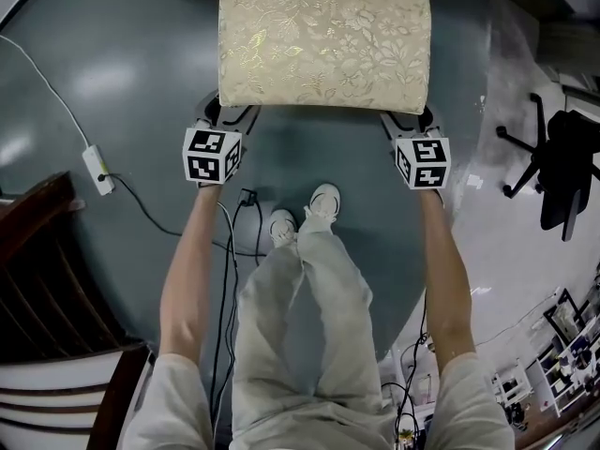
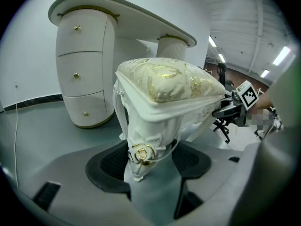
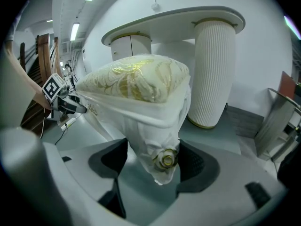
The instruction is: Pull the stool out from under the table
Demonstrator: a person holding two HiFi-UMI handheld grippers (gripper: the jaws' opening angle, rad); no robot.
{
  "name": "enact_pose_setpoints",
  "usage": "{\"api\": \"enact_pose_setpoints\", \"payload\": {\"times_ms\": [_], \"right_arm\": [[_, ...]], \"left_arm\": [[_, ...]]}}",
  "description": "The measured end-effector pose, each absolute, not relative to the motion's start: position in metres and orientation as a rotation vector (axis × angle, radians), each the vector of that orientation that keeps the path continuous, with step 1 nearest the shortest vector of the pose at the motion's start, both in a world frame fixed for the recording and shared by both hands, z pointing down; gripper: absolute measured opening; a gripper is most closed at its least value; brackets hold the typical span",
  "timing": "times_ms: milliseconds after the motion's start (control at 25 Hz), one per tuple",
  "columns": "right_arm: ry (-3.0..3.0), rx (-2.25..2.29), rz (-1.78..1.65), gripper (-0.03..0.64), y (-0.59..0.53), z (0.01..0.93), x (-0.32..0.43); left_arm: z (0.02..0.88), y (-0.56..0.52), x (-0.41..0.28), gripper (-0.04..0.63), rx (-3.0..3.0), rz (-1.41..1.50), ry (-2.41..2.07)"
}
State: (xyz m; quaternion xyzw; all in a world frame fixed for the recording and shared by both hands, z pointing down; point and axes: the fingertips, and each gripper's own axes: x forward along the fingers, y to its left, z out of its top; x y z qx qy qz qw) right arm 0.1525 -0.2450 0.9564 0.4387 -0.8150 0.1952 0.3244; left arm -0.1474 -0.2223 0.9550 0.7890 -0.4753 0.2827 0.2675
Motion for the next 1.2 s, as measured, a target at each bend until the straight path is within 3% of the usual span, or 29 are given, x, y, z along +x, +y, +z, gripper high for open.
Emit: {"api": "enact_pose_setpoints", "payload": {"times_ms": [1000,1200], "right_arm": [[-2.066,1.153,0.605,0.331,-0.235,0.951,0.151],[-2.025,1.223,0.644,0.275,-0.218,0.933,0.165]], "left_arm": [[0.948,-0.215,-0.154,0.288,2.086,0.915,-1.216],[0.932,-0.193,-0.159,0.288,2.066,0.909,-1.216]]}}
